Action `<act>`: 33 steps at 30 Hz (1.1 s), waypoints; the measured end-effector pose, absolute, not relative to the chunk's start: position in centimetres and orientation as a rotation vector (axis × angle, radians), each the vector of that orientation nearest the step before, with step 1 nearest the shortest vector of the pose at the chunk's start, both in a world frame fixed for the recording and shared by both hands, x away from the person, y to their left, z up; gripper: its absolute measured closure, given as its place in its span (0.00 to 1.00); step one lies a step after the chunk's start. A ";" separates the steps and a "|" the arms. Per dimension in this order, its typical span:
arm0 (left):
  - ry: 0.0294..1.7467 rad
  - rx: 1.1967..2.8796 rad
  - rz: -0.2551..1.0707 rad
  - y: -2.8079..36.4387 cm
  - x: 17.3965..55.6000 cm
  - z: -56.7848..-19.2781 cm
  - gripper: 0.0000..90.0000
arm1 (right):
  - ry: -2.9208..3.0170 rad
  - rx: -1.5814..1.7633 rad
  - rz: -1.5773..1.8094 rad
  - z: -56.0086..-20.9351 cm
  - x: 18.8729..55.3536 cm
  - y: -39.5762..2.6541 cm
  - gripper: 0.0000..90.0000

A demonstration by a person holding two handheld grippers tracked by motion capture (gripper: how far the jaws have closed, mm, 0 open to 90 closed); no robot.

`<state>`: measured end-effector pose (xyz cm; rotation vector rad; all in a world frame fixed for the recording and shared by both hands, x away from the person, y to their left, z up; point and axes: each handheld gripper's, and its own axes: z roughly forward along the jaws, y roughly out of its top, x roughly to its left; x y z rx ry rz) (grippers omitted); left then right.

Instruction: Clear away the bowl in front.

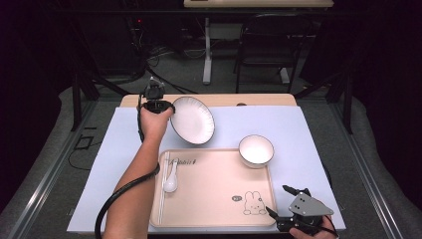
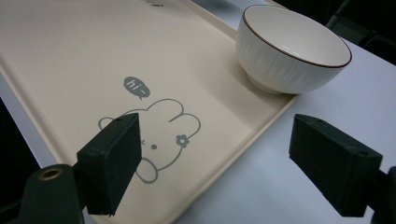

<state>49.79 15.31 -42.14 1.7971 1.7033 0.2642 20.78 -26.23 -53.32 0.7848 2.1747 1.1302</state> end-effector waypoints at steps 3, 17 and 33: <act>1.688 1.809 0.261 15.4 49.5 -41.9 0.92 | 2.173 0.788 1.132 -53.3 20.8 -26.2 0.18; 1.611 1.882 0.250 15.5 47.9 -40.7 0.92 | 2.170 0.790 1.133 -53.3 20.8 -26.3 0.18; 1.519 1.959 0.226 15.5 45.3 -40.1 0.92 | 2.165 0.785 1.131 -53.3 20.8 -26.2 0.18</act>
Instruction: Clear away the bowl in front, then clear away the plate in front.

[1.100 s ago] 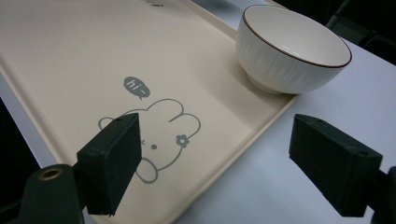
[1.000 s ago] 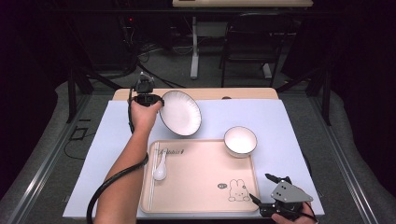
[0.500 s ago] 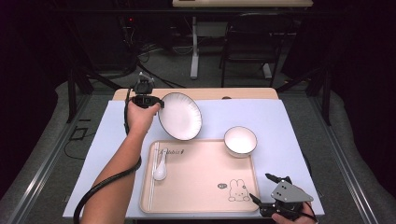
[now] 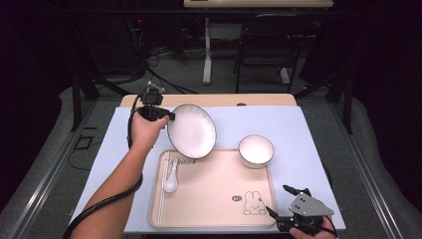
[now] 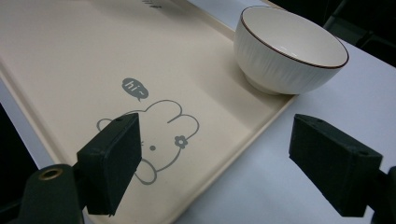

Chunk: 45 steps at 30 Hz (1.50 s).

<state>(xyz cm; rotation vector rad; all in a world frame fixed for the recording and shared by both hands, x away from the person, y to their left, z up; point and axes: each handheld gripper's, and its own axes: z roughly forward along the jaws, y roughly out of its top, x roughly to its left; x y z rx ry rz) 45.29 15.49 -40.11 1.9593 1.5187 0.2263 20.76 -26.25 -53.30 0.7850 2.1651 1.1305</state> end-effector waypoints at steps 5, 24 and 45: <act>1.496 1.969 0.213 15.5 44.5 -40.3 0.92 | 2.164 0.784 1.129 -53.3 20.7 -26.2 0.18; 1.394 2.035 0.147 15.1 41.3 -40.9 0.92 | 2.161 0.786 1.131 -53.3 20.8 -26.1 0.18; 1.309 2.111 0.048 13.4 38.3 -43.4 0.92 | 2.154 0.792 1.128 -53.2 20.8 -26.3 0.18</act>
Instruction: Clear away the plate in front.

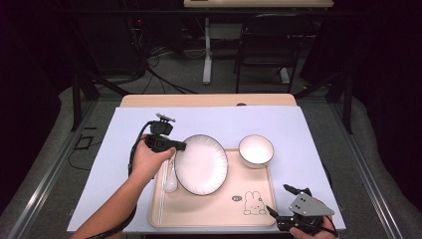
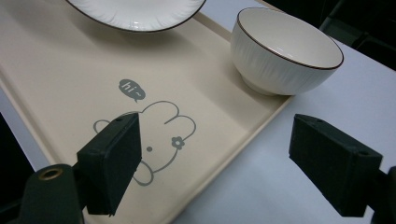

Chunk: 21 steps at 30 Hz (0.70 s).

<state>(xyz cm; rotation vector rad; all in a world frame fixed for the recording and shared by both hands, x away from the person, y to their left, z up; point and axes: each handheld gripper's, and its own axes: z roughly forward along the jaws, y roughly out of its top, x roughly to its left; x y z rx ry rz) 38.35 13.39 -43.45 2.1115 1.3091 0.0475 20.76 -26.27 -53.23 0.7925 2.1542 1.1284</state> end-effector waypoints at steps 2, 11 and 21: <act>1.303 2.117 0.046 13.2 38.2 -43.6 0.92 | 2.154 0.792 1.129 -53.2 20.8 -26.3 0.18; 1.240 2.150 -0.006 11.5 36.9 -44.4 0.92 | 2.154 0.792 1.128 -53.2 20.8 -26.3 0.18; 1.189 2.175 -0.067 9.6 36.1 -45.5 0.91 | 2.154 0.791 1.128 -53.2 20.8 -26.3 0.18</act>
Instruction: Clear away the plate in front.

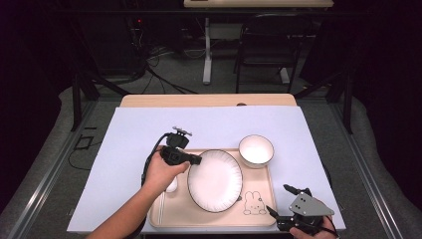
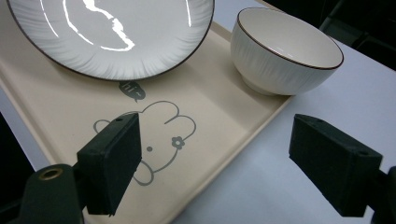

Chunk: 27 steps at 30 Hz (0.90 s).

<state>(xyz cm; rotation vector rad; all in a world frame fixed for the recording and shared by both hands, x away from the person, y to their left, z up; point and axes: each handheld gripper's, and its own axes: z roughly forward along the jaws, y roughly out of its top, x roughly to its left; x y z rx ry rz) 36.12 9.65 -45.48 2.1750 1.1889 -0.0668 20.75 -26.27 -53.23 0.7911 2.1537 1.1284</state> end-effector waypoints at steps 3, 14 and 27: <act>1.179 2.184 -0.083 9.2 35.9 -45.9 0.91 | 2.155 0.793 1.128 -53.2 20.8 -26.3 0.18; 1.206 2.187 -0.100 9.1 36.3 -47.4 0.93 | 2.156 0.790 1.128 -53.3 20.8 -26.2 0.18; 1.251 2.188 -0.087 9.8 37.2 -49.0 0.94 | 2.158 0.790 1.128 -53.3 20.8 -26.2 0.18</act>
